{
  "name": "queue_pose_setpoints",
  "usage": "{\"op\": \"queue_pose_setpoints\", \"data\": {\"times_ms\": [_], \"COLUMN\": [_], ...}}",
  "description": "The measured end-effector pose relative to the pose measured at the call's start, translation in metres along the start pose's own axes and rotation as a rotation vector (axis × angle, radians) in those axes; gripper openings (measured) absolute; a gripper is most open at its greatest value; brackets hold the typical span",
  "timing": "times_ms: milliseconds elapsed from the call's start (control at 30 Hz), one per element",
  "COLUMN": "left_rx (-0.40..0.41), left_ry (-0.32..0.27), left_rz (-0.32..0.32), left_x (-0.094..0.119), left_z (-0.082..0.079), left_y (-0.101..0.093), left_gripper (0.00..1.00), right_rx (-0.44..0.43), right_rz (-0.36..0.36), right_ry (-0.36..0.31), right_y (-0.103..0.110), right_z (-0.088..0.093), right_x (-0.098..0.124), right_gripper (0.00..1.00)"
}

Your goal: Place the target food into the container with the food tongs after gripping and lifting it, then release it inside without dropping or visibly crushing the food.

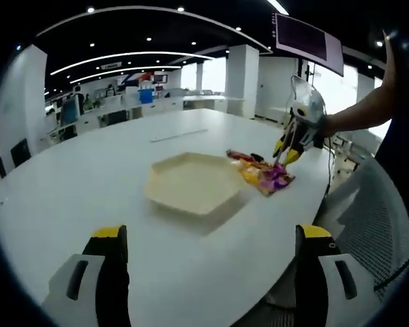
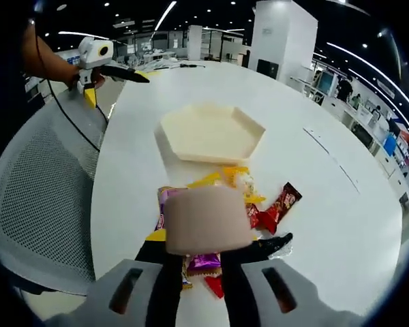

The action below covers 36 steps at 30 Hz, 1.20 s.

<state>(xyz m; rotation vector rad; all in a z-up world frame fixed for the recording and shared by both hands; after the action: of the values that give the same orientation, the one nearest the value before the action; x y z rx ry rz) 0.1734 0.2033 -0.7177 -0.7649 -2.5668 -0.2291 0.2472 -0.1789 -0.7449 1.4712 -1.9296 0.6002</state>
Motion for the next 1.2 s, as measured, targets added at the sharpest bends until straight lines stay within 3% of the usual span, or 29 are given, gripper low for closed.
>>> {"op": "queue_pose_setpoints", "data": {"times_ms": [133, 567, 733, 867, 1200], "left_rx": [0.006, 0.007, 0.012, 0.009, 0.005], "left_ry": [0.004, 0.01, 0.011, 0.011, 0.026], "left_rz": [0.002, -0.002, -0.005, -0.005, -0.011], "left_x": [-0.001, -0.001, -0.001, -0.001, -0.002], "left_z": [0.001, 0.002, 0.002, 0.001, 0.003], "left_y": [0.001, 0.002, 0.002, 0.001, 0.003], "left_gripper": [0.99, 0.99, 0.99, 0.99, 0.99], "right_rx": [-0.006, -0.048, -0.101, -0.142, -0.135], "right_rz": [0.02, -0.027, -0.011, -0.041, -0.022], "right_ry": [-0.001, 0.038, 0.021, -0.012, -0.021], "right_y": [0.0, -0.003, -0.008, -0.01, -0.019], "right_z": [-0.002, -0.008, -0.01, -0.016, -0.039], "right_x": [-0.004, -0.003, 0.005, 0.012, 0.036], "right_gripper": [0.19, 0.16, 0.15, 0.15, 0.16]}}
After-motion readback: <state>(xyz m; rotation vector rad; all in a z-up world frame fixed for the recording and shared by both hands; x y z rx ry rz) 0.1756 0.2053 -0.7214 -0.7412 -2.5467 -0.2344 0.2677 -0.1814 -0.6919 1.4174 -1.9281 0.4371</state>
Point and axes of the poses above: the point that each gripper's makers call its tool centre point, and the gripper's own axes: x roughly backward along the fingers, y roughly to its left, z roughly out of its underside, the point moved 9 cm from there along x, roughly backward along the fingers, and after that the axes turned 9 degrees about -z, right-handed, at the moved point
